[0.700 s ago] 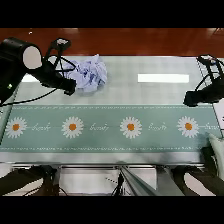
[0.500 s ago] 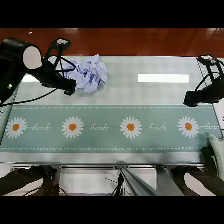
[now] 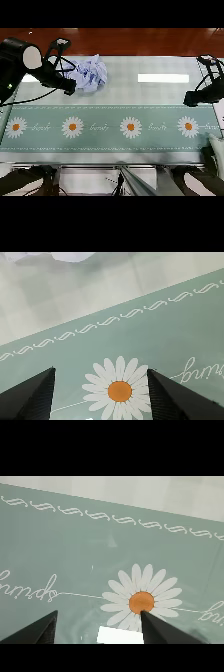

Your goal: Fold the shirts.

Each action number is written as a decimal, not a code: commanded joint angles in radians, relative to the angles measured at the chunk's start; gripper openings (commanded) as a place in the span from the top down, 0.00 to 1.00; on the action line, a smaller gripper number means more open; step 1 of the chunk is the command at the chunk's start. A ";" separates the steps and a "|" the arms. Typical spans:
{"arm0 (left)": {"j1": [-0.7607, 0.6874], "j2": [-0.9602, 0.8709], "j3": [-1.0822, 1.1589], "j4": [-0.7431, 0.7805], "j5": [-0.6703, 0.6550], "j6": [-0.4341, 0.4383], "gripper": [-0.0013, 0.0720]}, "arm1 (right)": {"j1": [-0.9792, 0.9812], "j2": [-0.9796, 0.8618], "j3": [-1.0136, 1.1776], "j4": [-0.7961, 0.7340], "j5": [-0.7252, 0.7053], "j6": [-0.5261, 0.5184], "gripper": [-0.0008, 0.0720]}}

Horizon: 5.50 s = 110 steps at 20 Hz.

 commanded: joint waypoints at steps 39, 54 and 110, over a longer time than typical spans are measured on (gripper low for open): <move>0.256 -0.479 0.171 -0.341 0.343 0.075 0.95 | 0.001 -0.001 0.000 0.001 -0.200 0.072 0.17; -0.134 0.270 0.689 -0.434 0.476 0.106 0.95 | 0.001 0.108 0.000 -0.020 0.040 0.065 0.36; 0.308 -0.346 -0.498 -1.234 0.426 0.474 0.95 | -0.002 0.113 -0.001 -0.112 -0.007 0.077 0.31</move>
